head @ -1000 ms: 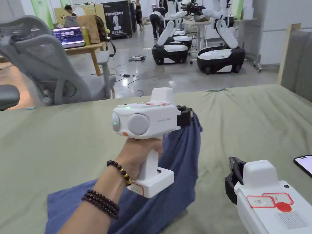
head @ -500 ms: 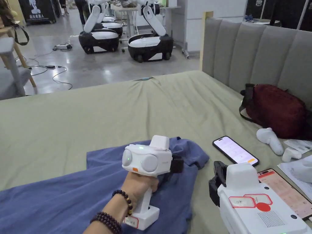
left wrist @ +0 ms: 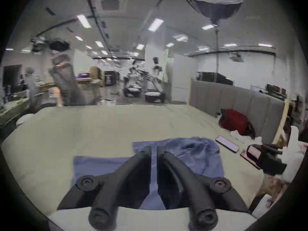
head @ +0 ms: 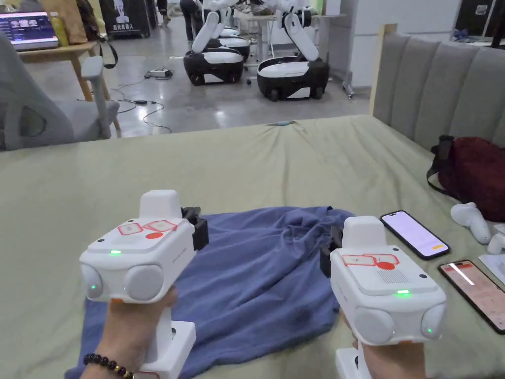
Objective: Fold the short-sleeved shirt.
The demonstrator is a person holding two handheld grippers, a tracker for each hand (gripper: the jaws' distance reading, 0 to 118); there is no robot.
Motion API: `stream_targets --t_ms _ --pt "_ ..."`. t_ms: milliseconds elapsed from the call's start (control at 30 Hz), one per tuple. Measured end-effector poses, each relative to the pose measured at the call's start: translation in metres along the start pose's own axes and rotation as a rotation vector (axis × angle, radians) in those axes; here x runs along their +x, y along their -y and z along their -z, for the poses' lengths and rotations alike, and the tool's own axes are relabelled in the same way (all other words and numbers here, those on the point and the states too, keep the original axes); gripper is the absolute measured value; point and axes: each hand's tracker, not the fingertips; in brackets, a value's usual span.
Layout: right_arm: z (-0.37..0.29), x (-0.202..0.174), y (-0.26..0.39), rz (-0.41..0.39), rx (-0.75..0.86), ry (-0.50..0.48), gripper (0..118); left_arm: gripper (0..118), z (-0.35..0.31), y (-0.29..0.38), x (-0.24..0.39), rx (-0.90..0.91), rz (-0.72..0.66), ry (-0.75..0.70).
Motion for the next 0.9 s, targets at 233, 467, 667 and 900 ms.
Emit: stream_targets --t_ms 233,467,667,900 --pt "-0.011 -0.032 -0.009 -0.039 0.037 -0.065 2 0 -0.062 0.038 -0.040 0.050 -0.035 -0.182" --pt "-0.008 -0.045 -0.013 -0.032 0.000 -0.108 4 0 -0.038 0.020 -0.076 -0.005 -0.066 -0.195" --pt "0.007 -0.042 -0.005 -0.067 0.008 -0.134 4 112 0.061 -0.010 -0.138 -0.251 0.000 -0.234" --pt "0.046 -0.037 0.009 -0.072 -0.047 -0.113 4 106 0.178 0.014 -0.197 -0.479 0.090 -0.219"
